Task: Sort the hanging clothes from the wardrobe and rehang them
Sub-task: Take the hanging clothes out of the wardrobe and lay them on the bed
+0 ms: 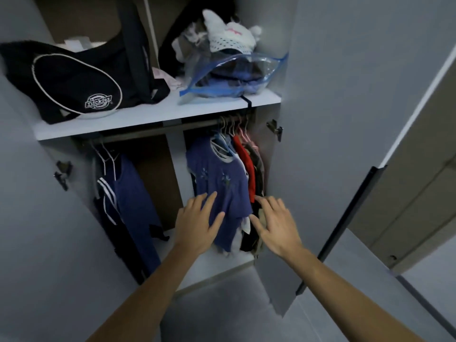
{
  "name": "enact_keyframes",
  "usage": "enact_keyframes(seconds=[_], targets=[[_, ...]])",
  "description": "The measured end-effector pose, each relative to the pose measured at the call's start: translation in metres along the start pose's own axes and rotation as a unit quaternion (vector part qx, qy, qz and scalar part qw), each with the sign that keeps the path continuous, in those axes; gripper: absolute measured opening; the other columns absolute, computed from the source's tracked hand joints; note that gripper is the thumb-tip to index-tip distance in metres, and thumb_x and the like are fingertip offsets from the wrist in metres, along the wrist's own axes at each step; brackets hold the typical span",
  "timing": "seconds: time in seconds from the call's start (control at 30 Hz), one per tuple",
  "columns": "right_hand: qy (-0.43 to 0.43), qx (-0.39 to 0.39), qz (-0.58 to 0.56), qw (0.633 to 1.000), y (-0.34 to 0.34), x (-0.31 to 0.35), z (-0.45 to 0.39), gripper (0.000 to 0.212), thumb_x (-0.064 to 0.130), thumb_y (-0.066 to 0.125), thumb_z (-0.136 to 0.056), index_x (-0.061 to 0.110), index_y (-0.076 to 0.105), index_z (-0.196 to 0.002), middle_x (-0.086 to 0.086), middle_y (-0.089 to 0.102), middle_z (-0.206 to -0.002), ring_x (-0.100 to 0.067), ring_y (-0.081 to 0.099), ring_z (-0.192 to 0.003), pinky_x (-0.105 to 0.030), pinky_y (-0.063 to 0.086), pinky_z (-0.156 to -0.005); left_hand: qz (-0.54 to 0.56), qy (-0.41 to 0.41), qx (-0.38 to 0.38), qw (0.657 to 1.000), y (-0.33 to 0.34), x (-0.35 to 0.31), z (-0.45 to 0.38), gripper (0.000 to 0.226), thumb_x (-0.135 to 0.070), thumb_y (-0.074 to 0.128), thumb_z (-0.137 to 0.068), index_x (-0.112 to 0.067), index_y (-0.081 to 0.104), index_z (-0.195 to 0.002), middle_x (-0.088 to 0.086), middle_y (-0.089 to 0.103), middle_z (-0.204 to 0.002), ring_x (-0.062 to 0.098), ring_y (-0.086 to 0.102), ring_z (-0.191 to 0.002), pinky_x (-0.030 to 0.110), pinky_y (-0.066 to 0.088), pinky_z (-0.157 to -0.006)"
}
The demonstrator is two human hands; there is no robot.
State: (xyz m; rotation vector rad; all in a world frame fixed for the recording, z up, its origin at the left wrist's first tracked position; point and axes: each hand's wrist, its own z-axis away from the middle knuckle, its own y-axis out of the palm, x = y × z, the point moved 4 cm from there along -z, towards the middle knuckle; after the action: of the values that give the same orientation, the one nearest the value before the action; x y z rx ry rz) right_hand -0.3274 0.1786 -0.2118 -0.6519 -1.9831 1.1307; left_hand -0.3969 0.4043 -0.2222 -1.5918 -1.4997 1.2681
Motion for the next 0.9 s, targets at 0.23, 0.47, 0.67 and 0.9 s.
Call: enact_keyframes(seconds=[0.23, 0.47, 0.67, 0.9], targets=[[-0.008, 0.017, 0.015, 1.000, 0.028, 0.003, -0.060, 0.058, 0.056, 0.037, -0.104, 0.021, 0.046, -0.150, 0.003, 0.054, -0.133, -0.021, 0.048, -0.117, -0.042, 0.049, -0.094, 0.006, -0.034, 0.021, 0.999, 0.015, 0.034, -0.039, 0.069, -0.065, 0.027, -0.102, -0.026, 0.040, -0.157, 0.002, 0.052, -0.149, 0.026, 0.049, -0.133, 0.048, 0.050, -0.097], [0.004, 0.006, 0.003, 1.000, 0.055, -0.022, -0.124, 0.053, 0.049, 0.044, -0.102, 0.019, 0.050, -0.145, 0.002, 0.054, -0.131, -0.023, 0.049, -0.116, -0.041, 0.050, -0.094, 0.004, -0.037, 0.031, 0.999, 0.039, 0.061, -0.090, 0.067, -0.065, 0.032, -0.102, -0.026, 0.039, -0.156, -0.002, 0.054, -0.144, 0.023, 0.052, -0.128, 0.044, 0.052, -0.093], [0.021, -0.002, -0.019, 1.000, 0.075, -0.047, -0.185, 0.045, 0.040, 0.053, -0.102, 0.016, 0.052, -0.141, -0.004, 0.057, -0.135, -0.028, 0.051, -0.124, -0.043, 0.051, -0.096, -0.010, -0.048, 0.035, 0.998, 0.056, 0.074, -0.143, 0.072, -0.069, 0.024, -0.101, -0.025, 0.039, -0.156, 0.001, 0.054, -0.145, 0.023, 0.051, -0.129, 0.042, 0.051, -0.095], [0.029, 0.002, -0.003, 1.000, 0.101, -0.070, -0.242, 0.045, 0.038, 0.057, -0.101, 0.017, 0.052, -0.140, -0.008, 0.060, -0.131, -0.029, 0.053, -0.120, -0.046, 0.052, -0.095, 0.011, -0.059, 0.070, 0.996, 0.092, 0.089, -0.199, 0.083, -0.076, 0.015, -0.096, -0.027, 0.030, -0.161, 0.003, 0.047, -0.154, 0.025, 0.047, -0.135, 0.047, 0.049, -0.103]])
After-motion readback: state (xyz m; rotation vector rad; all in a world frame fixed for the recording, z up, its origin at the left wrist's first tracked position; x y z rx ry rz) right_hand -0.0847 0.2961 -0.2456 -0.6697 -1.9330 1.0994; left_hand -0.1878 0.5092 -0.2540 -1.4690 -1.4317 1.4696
